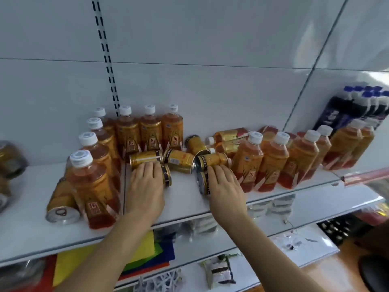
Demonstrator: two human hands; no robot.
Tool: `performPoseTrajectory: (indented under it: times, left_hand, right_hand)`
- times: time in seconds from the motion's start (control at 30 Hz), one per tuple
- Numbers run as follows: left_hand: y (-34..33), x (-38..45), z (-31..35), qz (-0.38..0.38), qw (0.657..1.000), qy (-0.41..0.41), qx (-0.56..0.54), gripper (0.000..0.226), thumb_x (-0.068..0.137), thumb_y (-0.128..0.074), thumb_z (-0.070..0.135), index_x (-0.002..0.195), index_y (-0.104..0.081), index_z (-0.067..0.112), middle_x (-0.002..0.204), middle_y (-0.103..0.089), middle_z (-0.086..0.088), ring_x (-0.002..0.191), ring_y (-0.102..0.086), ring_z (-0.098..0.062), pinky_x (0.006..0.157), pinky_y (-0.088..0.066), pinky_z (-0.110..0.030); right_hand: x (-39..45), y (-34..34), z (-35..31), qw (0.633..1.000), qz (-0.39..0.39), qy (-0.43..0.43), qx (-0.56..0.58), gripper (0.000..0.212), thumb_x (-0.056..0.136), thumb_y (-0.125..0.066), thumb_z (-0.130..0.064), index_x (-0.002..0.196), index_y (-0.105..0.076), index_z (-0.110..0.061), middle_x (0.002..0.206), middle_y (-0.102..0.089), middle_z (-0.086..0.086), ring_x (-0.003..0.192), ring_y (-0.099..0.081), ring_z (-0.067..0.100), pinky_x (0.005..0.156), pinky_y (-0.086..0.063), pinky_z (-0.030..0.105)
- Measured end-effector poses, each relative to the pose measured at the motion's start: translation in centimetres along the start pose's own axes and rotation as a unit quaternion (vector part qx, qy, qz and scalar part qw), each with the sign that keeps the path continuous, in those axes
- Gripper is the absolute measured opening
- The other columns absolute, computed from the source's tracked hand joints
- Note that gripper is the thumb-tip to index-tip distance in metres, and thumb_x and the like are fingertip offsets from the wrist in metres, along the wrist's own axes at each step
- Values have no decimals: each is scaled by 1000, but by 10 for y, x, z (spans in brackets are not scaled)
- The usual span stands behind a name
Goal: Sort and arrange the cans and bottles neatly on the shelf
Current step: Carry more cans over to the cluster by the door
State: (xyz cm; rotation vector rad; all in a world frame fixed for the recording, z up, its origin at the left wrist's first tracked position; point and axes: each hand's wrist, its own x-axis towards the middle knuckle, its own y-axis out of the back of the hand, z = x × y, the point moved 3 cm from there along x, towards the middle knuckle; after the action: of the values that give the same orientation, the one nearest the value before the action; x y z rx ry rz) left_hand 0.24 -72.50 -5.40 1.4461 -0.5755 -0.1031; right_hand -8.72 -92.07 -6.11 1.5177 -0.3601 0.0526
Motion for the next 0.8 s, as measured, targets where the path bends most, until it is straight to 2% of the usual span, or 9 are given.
performPoseTrajectory:
  times: [0.1, 0.2, 0.27, 0.33, 0.4, 0.5, 0.67, 0.73, 0.8]
  left_hand:
    - [4, -7, -1, 3, 1000, 4, 22, 79, 84, -74, 18, 156, -43, 11, 156, -45, -12, 144, -33, -34, 121, -32, -47]
    - [3, -13, -13, -28, 999, 26, 18, 90, 89, -70, 20, 165, -25, 31, 161, -33, -16, 150, -24, -40, 126, -24, -54]
    - [1, -15, -19, -42, 999, 29, -6, 91, 93, -65, 18, 166, -15, 38, 156, -32, -15, 147, -29, -38, 124, -30, -51]
    - [1, -17, -22, -32, 999, 21, -33, 87, 94, -67, 20, 165, -19, 37, 145, -39, -11, 137, -41, -35, 118, -37, -49]
    - [5, -19, -23, -18, 996, 27, -79, 85, 93, -74, 30, 162, -25, 33, 136, -44, -7, 126, -51, -33, 111, -44, -48]
    - [15, -24, -20, 13, 984, 42, -173, 92, 87, -83, 36, 159, -26, 29, 138, -48, -4, 118, -59, -29, 97, -55, -43]
    - [31, -26, -15, 83, 935, 90, -334, 100, 80, -91, 36, 160, -30, 34, 147, -53, 3, 138, -47, -19, 113, -47, -43]
    - [29, -27, -18, 81, 918, 104, -374, 99, 81, -91, 34, 160, -31, 35, 146, -54, 6, 139, -45, -16, 114, -44, -39]
    - [25, -28, -20, 66, 916, 104, -381, 98, 82, -90, 33, 160, -30, 36, 149, -52, 8, 142, -43, -13, 114, -41, -34]
  right_hand:
    - [5, 6, 0, 997, 45, 50, 40, 61, 93, -68, -20, 151, -50, -12, 147, -54, 8, 142, -45, 32, 122, -38, 43]
    - [5, 5, -6, 993, 38, 79, 75, 65, 91, -72, -40, 149, -51, -19, 138, -52, 7, 131, -48, 31, 108, -50, 45]
    - [3, 1, -10, 994, 14, 72, 79, 73, 91, -69, -48, 155, -42, -27, 144, -45, 9, 135, -43, 33, 106, -50, 47]
    - [0, -3, -10, 995, -6, 68, 79, 81, 92, -67, -46, 162, -28, -34, 152, -40, 12, 142, -37, 36, 111, -47, 50]
    - [-1, -4, -7, 993, -18, 73, 91, 85, 95, -65, -43, 165, -17, -37, 152, -41, 10, 140, -41, 34, 111, -47, 47]
    - [-1, 1, 3, 986, -7, 64, 151, 88, 90, -72, -50, 162, -22, -38, 141, -52, 1, 128, -54, 26, 104, -52, 42]
    - [2, 10, 8, 959, 28, 4, 283, 96, 76, -86, -56, 153, -32, -39, 143, -53, -11, 121, -60, 16, 92, -58, 34]
    - [2, 10, 6, 947, 32, -10, 319, 97, 73, -88, -57, 152, -32, -43, 146, -52, -14, 124, -60, 14, 95, -60, 37]
    - [4, 10, 2, 937, 32, -25, 348, 100, 71, -88, -60, 151, -31, -46, 147, -52, -16, 128, -58, 12, 100, -58, 38]
